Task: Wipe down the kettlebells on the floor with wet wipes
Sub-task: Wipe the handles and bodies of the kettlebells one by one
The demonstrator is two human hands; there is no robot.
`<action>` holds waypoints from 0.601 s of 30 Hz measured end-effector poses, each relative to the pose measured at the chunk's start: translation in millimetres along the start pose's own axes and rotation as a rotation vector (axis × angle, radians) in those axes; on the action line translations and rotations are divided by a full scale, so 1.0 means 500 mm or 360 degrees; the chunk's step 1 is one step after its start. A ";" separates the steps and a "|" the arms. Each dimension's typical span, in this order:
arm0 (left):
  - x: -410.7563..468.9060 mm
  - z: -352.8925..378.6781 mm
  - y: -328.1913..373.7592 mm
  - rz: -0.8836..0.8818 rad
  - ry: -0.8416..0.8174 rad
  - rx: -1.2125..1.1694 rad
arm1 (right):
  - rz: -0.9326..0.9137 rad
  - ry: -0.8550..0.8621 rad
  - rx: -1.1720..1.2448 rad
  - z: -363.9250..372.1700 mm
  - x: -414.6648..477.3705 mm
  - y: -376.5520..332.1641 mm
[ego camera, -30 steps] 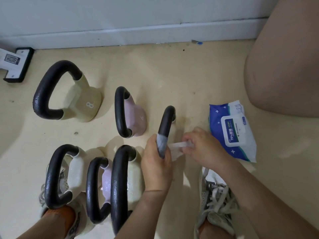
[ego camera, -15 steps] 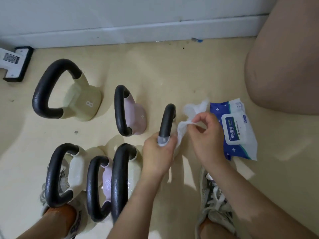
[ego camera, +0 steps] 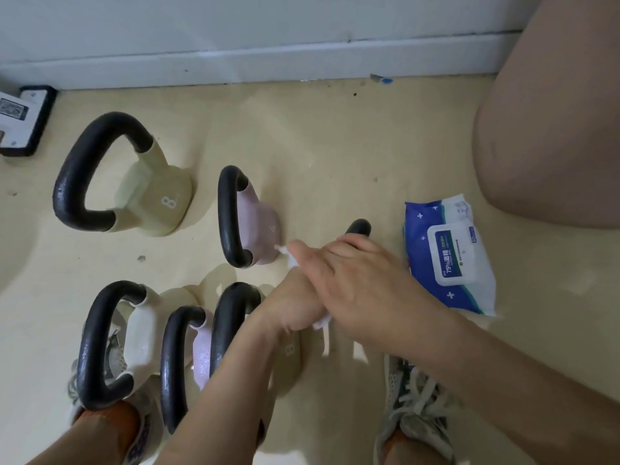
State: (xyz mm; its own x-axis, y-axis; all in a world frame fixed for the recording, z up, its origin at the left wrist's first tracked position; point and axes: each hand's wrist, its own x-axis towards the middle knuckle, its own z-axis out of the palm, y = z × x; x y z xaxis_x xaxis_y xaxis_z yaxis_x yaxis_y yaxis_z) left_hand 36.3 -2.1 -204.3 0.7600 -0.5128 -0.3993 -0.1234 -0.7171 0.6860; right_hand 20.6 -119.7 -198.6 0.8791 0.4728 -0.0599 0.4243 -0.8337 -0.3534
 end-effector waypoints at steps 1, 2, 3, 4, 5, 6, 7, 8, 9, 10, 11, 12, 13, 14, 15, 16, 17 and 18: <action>0.006 -0.001 0.011 -0.0075 0.0104 0.0015 | -0.0022 -0.0002 -0.0089 -0.003 0.011 0.001; 0.010 -0.004 0.020 -0.0172 0.0258 -0.0032 | -0.0050 0.0013 -0.0113 -0.008 0.020 0.003; 0.006 -0.001 0.020 -0.0165 0.0399 -0.0037 | -0.0095 0.0000 -0.0142 -0.010 0.026 0.006; -0.002 0.005 0.015 -0.0196 0.0535 -0.0112 | -0.0143 -0.0025 -0.0224 -0.013 0.026 0.009; -0.014 0.012 0.012 -0.0289 0.0633 -0.0170 | -0.0193 -0.0049 -0.0301 -0.013 0.022 0.017; -0.025 0.025 0.004 -0.0390 0.0693 -0.0215 | -0.0185 -0.0056 -0.0352 -0.017 0.017 0.028; -0.036 0.034 0.003 -0.0428 0.0695 -0.0286 | -0.0150 -0.0012 -0.0368 -0.015 0.015 0.044; -0.051 0.039 0.010 -0.0391 0.0746 -0.0277 | -0.0075 0.0024 -0.0366 -0.017 0.016 0.055; -0.062 0.049 0.010 -0.0316 0.0822 -0.0299 | -0.0014 0.0058 -0.0349 -0.015 0.020 0.065; -0.070 0.057 0.013 -0.0251 0.0886 -0.0356 | 0.0012 0.0072 -0.0319 -0.017 0.025 0.067; -0.077 0.065 0.014 -0.0207 0.0929 -0.0397 | -0.0011 0.0084 -0.0272 -0.014 0.026 0.064; -0.083 0.073 0.013 -0.0191 0.0942 -0.0428 | -0.0064 0.0079 -0.0222 -0.011 0.026 0.056; -0.090 0.082 0.006 -0.0213 0.0945 -0.0438 | -0.0151 0.0086 -0.0201 -0.005 0.021 0.047; -0.097 0.090 0.001 -0.0265 0.0941 -0.0448 | -0.0248 0.0062 -0.0218 0.003 0.012 0.034; -0.101 0.095 0.001 -0.0328 0.0923 -0.0445 | -0.0353 0.0063 -0.0247 0.013 0.002 0.023; -0.104 0.099 0.003 -0.0382 0.0909 -0.0441 | -0.0430 0.0042 -0.0271 0.018 -0.006 0.016; -0.102 0.100 0.005 -0.0421 0.0903 -0.0418 | -0.0497 0.0055 -0.0292 0.020 -0.006 0.018; -0.095 0.098 0.010 -0.0457 0.0899 -0.0405 | -0.0549 0.0085 -0.0311 0.018 0.000 0.026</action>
State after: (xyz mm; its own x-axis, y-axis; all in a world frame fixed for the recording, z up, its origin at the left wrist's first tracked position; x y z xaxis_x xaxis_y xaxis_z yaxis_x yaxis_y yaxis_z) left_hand -31.7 -4.5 -211.7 0.9652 0.0561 -0.2554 0.2343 -0.6193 0.7494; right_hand 24.5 -128.1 -211.6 0.6856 0.7234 0.0820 0.7255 -0.6695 -0.1597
